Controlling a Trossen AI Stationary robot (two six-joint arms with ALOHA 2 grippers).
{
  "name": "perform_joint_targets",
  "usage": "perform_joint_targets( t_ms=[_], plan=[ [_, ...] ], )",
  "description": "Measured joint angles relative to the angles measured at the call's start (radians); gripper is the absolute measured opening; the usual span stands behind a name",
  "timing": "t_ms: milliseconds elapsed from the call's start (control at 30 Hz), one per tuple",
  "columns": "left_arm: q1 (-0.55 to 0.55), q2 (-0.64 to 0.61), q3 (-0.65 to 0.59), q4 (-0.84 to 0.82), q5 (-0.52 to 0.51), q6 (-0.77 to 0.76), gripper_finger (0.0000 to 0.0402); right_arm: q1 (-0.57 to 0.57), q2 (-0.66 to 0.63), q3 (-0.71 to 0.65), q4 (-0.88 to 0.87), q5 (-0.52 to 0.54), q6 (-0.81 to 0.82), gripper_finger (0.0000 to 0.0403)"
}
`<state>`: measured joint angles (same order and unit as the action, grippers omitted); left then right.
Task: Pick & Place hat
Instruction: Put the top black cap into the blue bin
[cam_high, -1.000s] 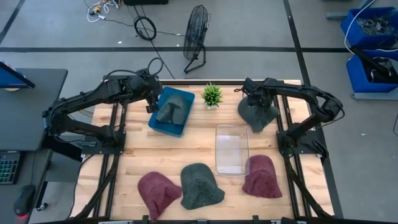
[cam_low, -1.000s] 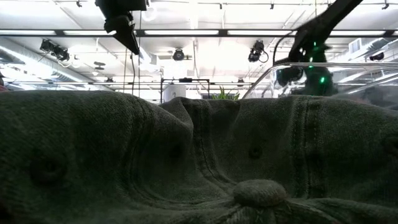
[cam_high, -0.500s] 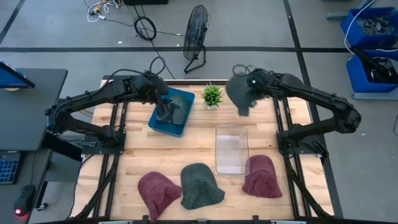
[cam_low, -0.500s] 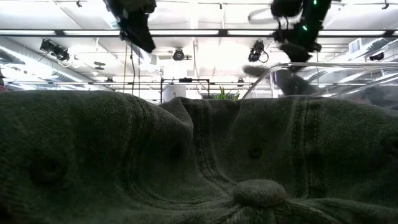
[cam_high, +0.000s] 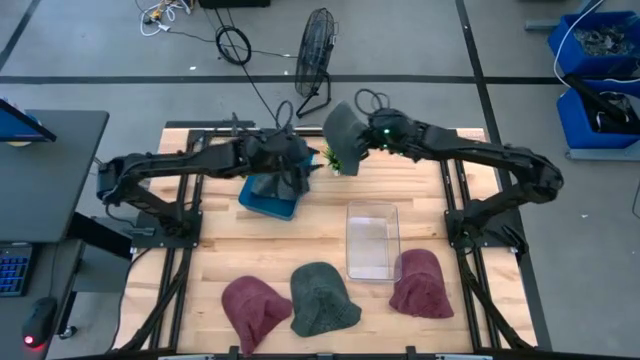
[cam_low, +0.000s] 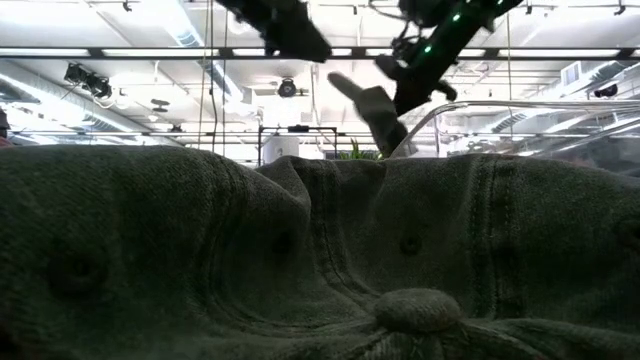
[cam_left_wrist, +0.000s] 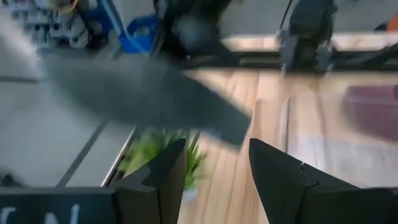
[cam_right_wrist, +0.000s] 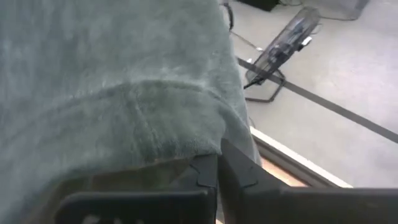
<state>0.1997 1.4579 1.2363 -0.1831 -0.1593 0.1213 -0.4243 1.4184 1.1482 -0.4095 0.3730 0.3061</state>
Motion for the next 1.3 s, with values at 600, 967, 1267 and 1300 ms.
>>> perform_joint_targets(
  t_ms=[600,967,1267,1300],
  plan=[
    [0.029,0.006,0.001,-0.131,-0.155,-0.110,0.0178,0.092,0.037,-0.001,0.180,0.060,-0.133,0.0002],
    [0.064,-0.133,0.001,-0.125,-0.150,-0.174,0.0178,0.102,0.014,-0.001,0.243,0.072,-0.161,0.0002],
    [0.087,-0.111,0.000,-0.081,0.031,-0.267,0.0178,0.126,0.014,-0.001,0.395,0.072,-0.208,0.0002],
    [0.086,-0.111,0.001,-0.078,0.031,-0.267,0.0178,0.129,0.014,-0.001,0.403,0.072,-0.217,0.0002]
  ],
)
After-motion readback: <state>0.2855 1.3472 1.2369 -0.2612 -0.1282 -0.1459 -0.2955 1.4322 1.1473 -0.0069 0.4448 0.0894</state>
